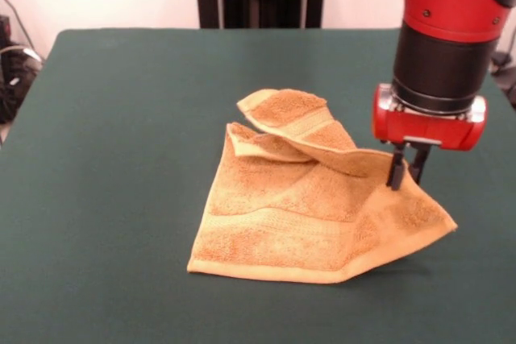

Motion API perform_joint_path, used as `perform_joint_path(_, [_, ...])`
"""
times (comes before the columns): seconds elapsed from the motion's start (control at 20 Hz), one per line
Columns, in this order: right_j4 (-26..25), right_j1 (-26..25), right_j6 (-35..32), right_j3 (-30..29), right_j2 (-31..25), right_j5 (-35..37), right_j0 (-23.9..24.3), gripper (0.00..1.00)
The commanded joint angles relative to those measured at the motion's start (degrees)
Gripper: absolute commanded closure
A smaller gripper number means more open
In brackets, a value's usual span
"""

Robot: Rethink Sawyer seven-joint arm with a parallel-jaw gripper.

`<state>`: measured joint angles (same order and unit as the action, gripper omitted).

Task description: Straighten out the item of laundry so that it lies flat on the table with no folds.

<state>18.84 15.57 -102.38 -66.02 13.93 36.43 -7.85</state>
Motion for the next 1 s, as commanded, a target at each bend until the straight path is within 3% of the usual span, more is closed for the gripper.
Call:
perform_joint_path(0.05, [3.2,-0.8,-17.4,0.0,-2.9,6.3,-2.1,1.00])
perform_joint_path(1.0, [3.9,-0.4,-17.4,-1.8,-3.4,4.5,-2.1,1.00])
